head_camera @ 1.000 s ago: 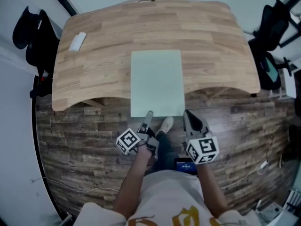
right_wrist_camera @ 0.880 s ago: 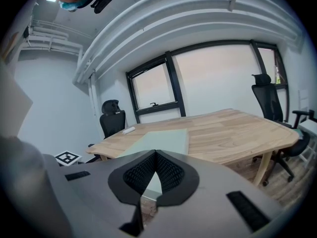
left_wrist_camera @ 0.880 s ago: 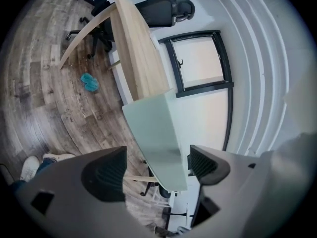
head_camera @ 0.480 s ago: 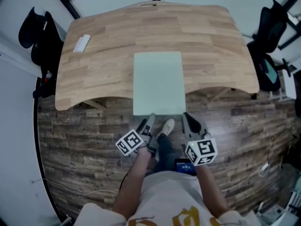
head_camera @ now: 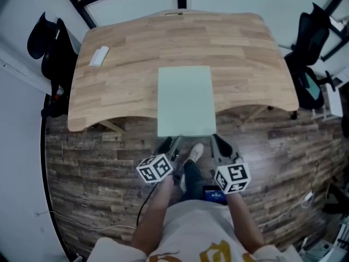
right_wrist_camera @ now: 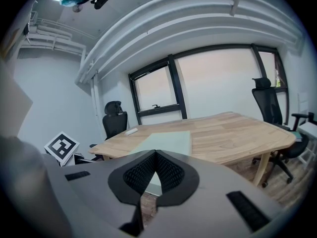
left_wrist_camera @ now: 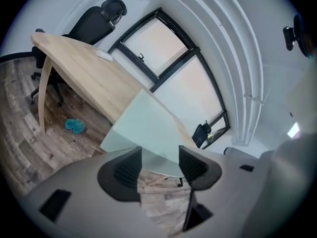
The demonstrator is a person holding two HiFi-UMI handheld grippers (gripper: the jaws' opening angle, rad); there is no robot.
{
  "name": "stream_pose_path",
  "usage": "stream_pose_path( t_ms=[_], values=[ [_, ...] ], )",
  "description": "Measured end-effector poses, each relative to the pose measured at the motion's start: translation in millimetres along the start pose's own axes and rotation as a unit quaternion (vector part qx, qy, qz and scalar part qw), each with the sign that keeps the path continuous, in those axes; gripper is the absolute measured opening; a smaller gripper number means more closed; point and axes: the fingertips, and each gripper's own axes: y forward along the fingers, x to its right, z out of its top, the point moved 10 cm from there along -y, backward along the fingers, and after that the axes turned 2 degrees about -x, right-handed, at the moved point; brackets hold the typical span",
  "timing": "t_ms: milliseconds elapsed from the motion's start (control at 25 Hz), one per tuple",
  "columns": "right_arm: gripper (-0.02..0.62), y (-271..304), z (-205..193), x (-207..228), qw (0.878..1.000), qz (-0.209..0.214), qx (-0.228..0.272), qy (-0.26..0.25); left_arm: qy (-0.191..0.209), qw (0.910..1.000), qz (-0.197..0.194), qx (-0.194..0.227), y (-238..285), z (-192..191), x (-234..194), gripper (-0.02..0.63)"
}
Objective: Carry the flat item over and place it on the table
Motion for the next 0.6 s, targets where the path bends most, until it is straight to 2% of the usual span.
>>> stream_pose_path(
  t_ms=[320, 480, 600],
  values=[
    [-0.002, -4, 0, -6, 1.000, -0.008, 0.001, -0.012, 0.061, 0.9981, -0.006, 0.003, -8, 16, 13, 0.235],
    [-0.002, -8, 3, -11, 1.000, -0.012, 0.002, -0.017, 0.117, 0.9926, 0.025, 0.017, -17, 29, 22, 0.146],
    [-0.002, -10, 7, -15, 1.000, -0.016, 0.009, -0.025, 0.190, 0.9798, 0.051, 0.038, -24, 41, 35, 0.091]
  ],
)
